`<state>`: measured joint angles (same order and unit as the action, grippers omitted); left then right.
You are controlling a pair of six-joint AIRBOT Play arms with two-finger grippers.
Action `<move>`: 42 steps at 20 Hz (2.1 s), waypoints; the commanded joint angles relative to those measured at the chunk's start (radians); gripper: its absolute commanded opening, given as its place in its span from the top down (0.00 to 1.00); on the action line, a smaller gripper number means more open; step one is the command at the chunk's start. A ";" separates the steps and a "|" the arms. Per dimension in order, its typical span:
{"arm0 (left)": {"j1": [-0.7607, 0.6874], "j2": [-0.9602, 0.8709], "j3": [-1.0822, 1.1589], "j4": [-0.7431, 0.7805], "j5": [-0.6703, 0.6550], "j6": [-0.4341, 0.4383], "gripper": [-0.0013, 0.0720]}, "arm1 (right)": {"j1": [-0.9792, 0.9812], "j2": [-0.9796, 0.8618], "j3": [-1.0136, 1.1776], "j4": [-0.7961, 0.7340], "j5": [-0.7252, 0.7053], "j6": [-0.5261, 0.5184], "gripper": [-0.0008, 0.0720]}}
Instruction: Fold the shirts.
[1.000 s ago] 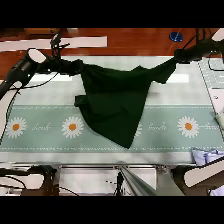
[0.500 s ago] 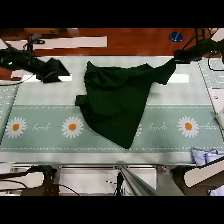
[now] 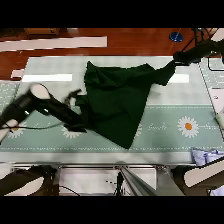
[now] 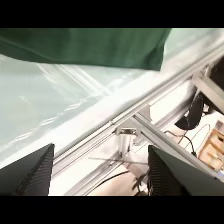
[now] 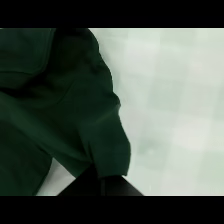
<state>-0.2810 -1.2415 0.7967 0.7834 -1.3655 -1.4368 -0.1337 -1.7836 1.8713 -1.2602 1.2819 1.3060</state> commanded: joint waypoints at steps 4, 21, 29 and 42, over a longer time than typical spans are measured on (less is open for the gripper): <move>-0.207 -0.121 -0.097 -0.173 0.276 0.015 0.00 | 0.000 0.001 0.001 0.002 0.021 0.001 0.95; -0.247 -0.434 0.198 -0.395 0.352 -0.023 0.82 | 0.000 0.009 0.001 0.012 0.061 0.001 0.95; -0.236 -0.278 0.343 -0.396 0.084 0.141 0.93 | -0.008 0.073 0.001 0.039 0.056 0.000 0.95; 0.673 0.690 0.734 -0.111 0.038 0.150 0.94 | -0.102 0.765 0.001 -0.038 0.042 0.039 0.95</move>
<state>0.2092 -0.6693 1.4197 0.5694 -1.3403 -1.3079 -0.2295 -1.1938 1.8717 -1.2766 1.3418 1.3331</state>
